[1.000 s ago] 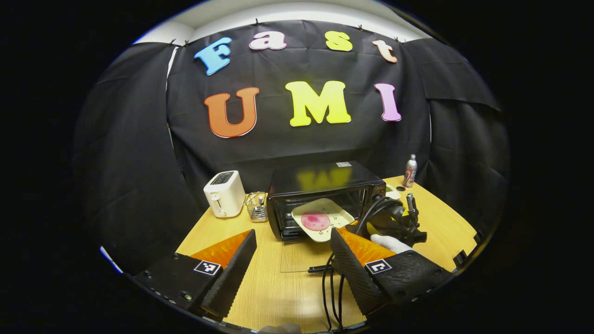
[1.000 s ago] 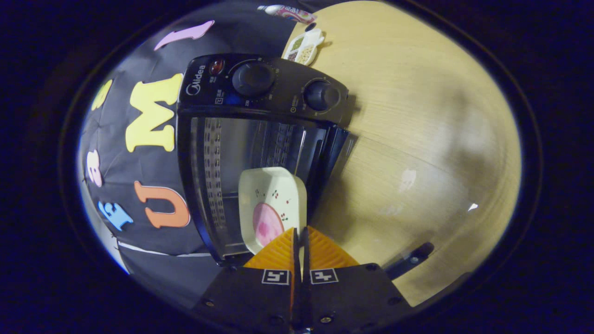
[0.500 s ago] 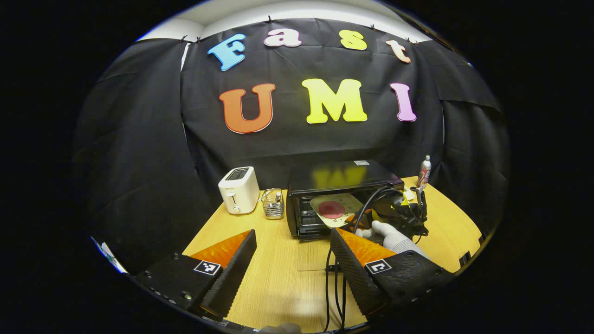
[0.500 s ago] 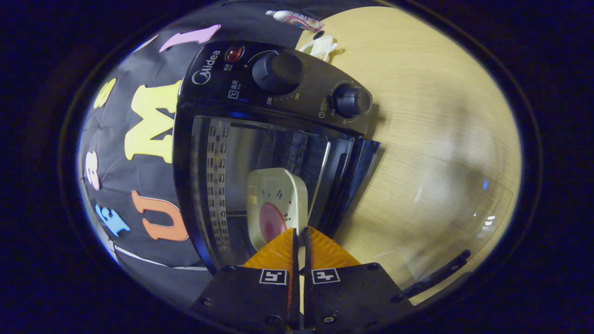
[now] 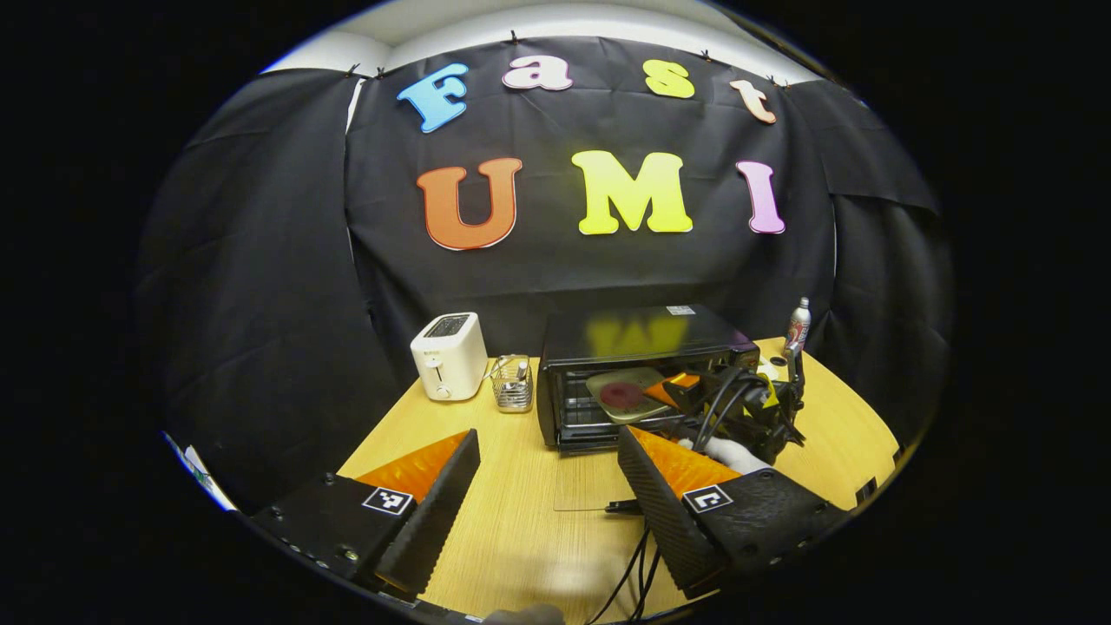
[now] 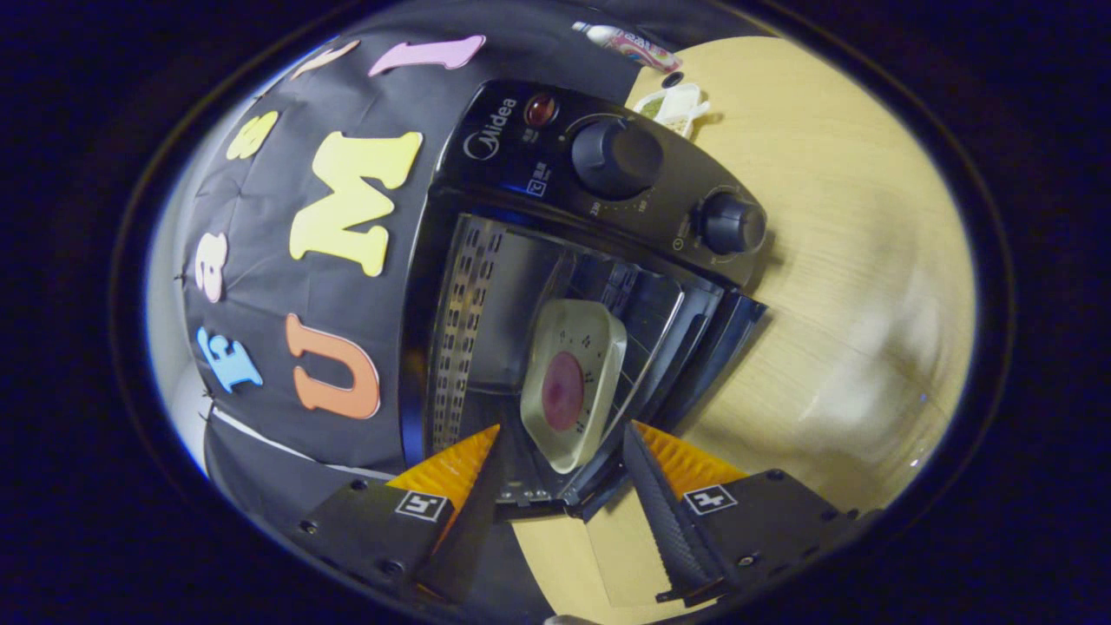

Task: Open the electric oven with the left hand, put the food in, and close the electric oven.

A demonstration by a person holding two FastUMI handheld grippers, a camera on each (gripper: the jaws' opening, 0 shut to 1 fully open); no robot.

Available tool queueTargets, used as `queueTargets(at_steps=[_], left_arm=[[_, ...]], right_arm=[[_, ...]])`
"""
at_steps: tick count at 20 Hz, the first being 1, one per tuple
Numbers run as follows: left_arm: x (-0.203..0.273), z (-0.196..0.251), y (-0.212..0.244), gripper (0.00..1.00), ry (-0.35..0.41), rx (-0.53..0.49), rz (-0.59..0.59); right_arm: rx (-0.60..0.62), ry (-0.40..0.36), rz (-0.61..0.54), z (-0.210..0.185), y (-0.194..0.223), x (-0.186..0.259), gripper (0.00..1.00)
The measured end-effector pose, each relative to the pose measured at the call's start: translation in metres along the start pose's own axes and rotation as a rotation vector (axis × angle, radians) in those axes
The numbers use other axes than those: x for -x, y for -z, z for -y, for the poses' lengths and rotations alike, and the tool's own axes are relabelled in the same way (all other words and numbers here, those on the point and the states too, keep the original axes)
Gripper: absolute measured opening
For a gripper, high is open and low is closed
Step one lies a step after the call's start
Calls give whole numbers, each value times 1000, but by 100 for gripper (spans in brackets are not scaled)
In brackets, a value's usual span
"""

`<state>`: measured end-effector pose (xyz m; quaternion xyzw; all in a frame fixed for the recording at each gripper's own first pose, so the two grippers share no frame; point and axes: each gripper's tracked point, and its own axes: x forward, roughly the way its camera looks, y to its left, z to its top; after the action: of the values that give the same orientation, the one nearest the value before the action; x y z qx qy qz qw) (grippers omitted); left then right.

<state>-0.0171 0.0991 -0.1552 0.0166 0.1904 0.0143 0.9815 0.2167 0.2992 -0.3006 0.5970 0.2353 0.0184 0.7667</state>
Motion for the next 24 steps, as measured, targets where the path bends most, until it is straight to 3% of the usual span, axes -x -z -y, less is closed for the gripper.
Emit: queueTargets(at_steps=[1, 2, 3, 5, 10, 12, 13, 17, 18, 20, 22, 24], left_arm=[[0, 0, 0, 97, -2, -4, 8], [0, 1, -1, 97, -2, -8, 13], [0, 2, -2, 97, -1, -12, 21], [0, 5, -4, 97, 3, -13, 33], [-1, 15, -7, 97, 16, 0, 53], [-1, 21, -4, 97, 24, 4, 55], [-2, 24, -2, 97, 30, 1, 53], [-8, 35, 17, 97, 45, -24, 42], [-9, 36, 27, 97, 48, -32, 25], [-11, 44, 42, 97, 62, -23, 6], [-13, 53, 57, 97, 77, -11, -10], [-16, 64, 72, 98, 94, 7, -26]], right_arm=[[50, 8, -9, 0, 1, 10, 77], [116, 20, -17, 3, -1, 21, 84], [200, 29, -14, 4, -4, 33, 77], [354, 44, -34, 3, -9, 56, 99], [642, 99, 1, 4, -53, 127, 94], [725, 131, 37, 6, -77, 156, 100], [760, 145, 56, 8, -90, 170, 93], [904, 172, 134, -3, -134, 218, 95], [925, 181, 146, -5, -138, 228, 100], [957, 202, 169, -5, -150, 246, 94], [989, 210, 188, -6, -159, 260, 100], [1005, 209, 186, -13, -159, 276, 96]])
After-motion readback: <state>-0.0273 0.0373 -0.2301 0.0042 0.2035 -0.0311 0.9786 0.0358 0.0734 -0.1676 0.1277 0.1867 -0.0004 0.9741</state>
